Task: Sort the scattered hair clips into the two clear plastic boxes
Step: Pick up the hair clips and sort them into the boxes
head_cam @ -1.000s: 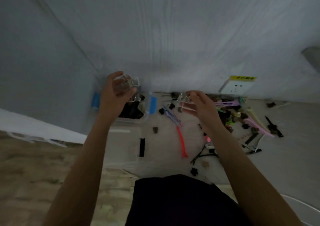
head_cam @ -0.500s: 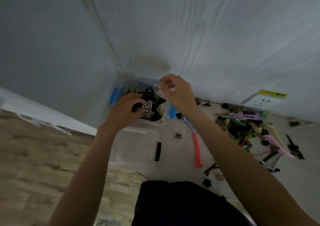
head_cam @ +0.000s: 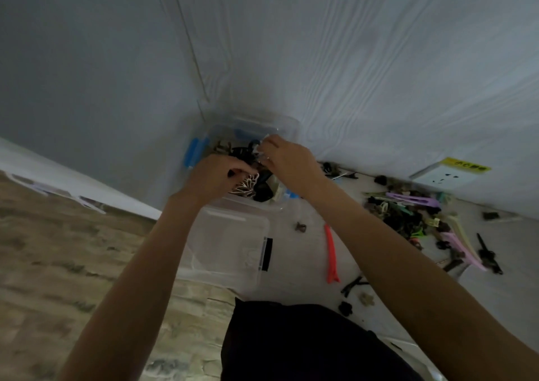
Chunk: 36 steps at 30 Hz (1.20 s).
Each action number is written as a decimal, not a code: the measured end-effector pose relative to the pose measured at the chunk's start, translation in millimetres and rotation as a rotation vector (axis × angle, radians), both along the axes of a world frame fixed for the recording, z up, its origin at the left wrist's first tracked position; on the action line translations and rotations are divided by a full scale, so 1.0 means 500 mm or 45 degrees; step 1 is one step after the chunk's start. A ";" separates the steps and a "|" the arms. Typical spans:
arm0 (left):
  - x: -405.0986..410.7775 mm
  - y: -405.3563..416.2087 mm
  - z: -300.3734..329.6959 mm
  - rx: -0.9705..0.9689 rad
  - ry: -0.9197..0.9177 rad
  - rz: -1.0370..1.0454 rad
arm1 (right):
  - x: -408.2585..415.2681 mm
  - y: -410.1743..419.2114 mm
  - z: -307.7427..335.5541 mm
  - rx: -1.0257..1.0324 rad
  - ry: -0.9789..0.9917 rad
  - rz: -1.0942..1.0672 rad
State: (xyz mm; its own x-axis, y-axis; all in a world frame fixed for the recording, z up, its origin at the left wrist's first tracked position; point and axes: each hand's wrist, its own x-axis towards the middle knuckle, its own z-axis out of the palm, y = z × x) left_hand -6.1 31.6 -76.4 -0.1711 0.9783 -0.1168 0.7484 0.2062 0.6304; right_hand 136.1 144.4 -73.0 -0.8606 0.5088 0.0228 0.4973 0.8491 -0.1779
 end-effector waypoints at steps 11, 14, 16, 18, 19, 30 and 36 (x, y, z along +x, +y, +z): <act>0.026 -0.028 -0.017 0.224 0.290 0.211 | 0.012 0.013 -0.002 0.428 -0.043 0.134; 0.031 -0.037 -0.024 0.196 0.305 0.196 | 0.034 0.009 -0.021 0.462 -0.240 0.015; 0.032 -0.037 -0.023 0.180 0.314 0.197 | 0.046 0.005 -0.027 0.429 -0.286 -0.067; 0.035 -0.035 -0.021 0.150 0.334 0.195 | 0.054 0.005 -0.031 0.379 -0.188 -0.077; 0.037 -0.034 -0.019 0.137 0.344 0.204 | 0.060 0.004 -0.029 0.336 -0.073 -0.073; 0.283 -0.017 0.047 0.299 -0.091 0.004 | 0.413 -0.109 -0.061 -0.129 0.243 -0.701; 0.405 -0.025 -0.085 0.054 0.101 -0.538 | 0.546 -0.197 -0.108 -0.203 0.003 -0.785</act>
